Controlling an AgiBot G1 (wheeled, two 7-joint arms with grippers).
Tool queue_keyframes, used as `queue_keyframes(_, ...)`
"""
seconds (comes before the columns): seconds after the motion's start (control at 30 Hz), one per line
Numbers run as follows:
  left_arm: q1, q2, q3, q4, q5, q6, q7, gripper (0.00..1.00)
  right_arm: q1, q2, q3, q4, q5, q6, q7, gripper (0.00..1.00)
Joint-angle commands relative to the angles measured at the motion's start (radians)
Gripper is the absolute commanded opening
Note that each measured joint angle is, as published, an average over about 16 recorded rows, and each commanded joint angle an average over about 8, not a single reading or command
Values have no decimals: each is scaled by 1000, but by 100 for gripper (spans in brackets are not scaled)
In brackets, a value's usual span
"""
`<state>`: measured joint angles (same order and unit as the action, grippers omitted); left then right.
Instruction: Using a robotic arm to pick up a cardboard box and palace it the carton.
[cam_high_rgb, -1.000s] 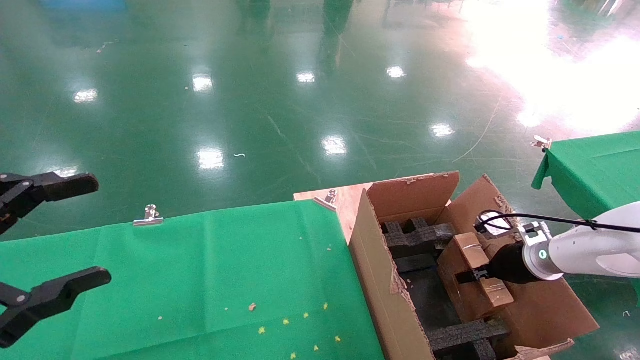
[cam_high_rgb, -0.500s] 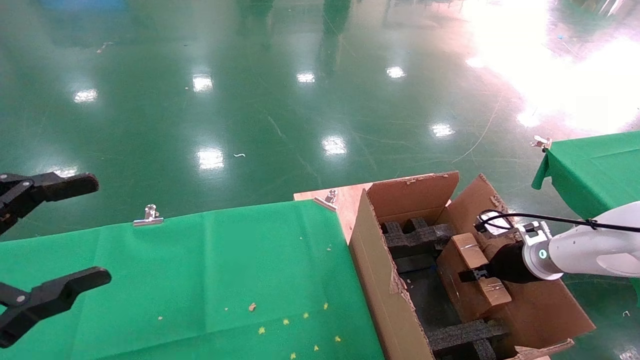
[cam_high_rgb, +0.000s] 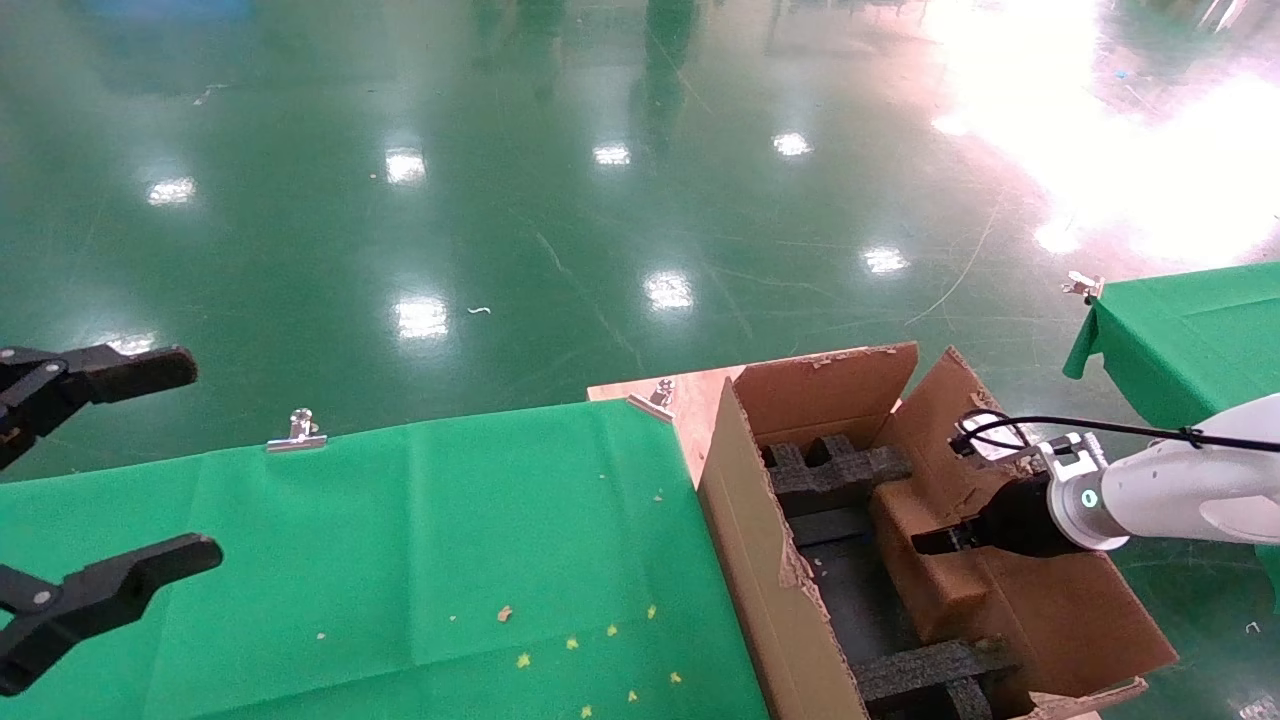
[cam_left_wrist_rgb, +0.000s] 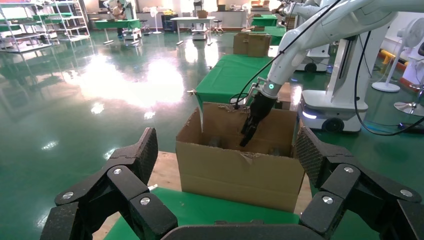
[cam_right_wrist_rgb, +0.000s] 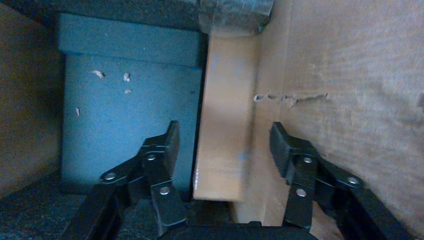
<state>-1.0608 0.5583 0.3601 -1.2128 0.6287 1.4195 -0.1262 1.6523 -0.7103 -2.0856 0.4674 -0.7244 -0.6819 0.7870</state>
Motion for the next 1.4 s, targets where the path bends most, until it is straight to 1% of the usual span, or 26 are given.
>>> queue_keyframes(0.03,0,0,0,0,0,0,0,100,3,2,0,3,-1,-1,0,100)
queue_keyframes(0.27,0,0,0,0,0,0,0,100,45,23,13,36,-1,16,-21,100)
queue_keyframes(0.43,0,0,0,0,0,0,0,100,123,62,46,117,-2,49,-76,100)
queue_keyframes(0.57,0,0,0,0,0,0,0,100,195,121,95,246,6,86,-156,100)
queue_keyframes(0.73,0,0,0,0,0,0,0,100,258,218,181,461,50,107,-273,100)
queue_keyframes(0.83,0,0,0,0,0,0,0,100,271,270,236,577,103,82,-340,100)
queue_keyframes(0.97,0,0,0,0,0,0,0,100,268,314,293,674,178,28,-411,100)
queue_keyframes(1.07,0,0,0,0,0,0,0,100,262,330,319,710,220,-7,-440,100)
queue_keyframes(1.17,0,0,0,0,0,0,0,100,259,338,332,726,239,-20,-449,100)
queue_keyframes(1.4,0,0,0,0,0,0,0,100,252,329,329,706,225,-16,-440,100)
